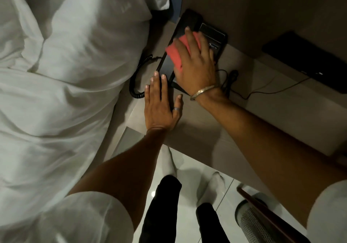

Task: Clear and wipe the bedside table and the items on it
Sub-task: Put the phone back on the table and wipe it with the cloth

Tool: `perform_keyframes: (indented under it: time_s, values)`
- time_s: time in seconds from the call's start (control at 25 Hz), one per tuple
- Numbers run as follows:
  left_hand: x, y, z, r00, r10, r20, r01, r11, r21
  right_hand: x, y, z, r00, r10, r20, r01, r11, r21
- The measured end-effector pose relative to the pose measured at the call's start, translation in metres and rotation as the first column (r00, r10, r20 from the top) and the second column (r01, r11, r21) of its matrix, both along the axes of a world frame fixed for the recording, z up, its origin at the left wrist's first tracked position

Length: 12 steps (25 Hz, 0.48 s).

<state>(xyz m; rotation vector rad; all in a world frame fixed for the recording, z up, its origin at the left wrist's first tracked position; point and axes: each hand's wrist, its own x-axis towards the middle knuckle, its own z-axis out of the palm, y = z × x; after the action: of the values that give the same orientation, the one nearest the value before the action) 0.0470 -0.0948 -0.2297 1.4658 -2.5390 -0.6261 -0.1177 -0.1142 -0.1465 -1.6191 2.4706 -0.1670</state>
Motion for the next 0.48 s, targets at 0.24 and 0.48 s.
perform_keyframes:
  time_s: [0.24, 0.48]
  values:
    - [0.004, 0.002, 0.046, 0.999, -0.029, -0.033, 0.033, 0.992, 0.124, 0.027, 0.066, 0.041, 0.948, 0.055, 0.314, -0.060, 0.998, 0.007]
    - [0.111, -0.006, 0.162, 0.864, 0.455, -0.217, -0.501, 0.824, -0.266, 0.099, 0.099, 0.099, 0.636, -0.103, 0.764, 0.369, 0.911, -0.184]
